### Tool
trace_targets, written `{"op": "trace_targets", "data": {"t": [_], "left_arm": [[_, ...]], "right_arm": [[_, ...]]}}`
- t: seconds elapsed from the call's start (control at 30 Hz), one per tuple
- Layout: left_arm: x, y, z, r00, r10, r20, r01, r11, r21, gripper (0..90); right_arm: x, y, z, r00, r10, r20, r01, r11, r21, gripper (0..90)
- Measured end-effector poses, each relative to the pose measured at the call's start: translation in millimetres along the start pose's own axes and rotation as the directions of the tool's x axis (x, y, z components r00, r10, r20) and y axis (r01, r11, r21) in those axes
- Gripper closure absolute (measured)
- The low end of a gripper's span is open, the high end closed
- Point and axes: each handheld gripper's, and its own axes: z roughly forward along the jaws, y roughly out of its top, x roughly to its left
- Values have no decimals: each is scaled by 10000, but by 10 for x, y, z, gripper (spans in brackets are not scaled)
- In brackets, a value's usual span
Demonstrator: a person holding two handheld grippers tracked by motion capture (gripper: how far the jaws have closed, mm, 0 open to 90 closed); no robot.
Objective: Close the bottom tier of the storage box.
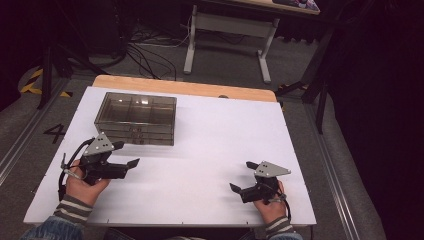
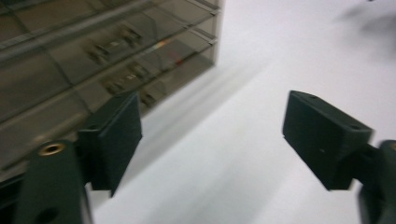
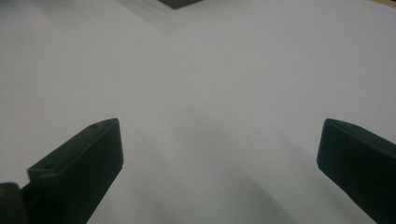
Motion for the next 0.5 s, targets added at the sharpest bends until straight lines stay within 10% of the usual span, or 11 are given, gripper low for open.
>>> {"op": "trace_targets", "data": {"t": [0.5], "left_arm": [[-78, -347, 77, 9924, -521, 1112, 560, 9979, -325, 62]], "right_arm": [[4, -1, -1, 10000, -48, -37, 48, 10000, 3, 11]]}}
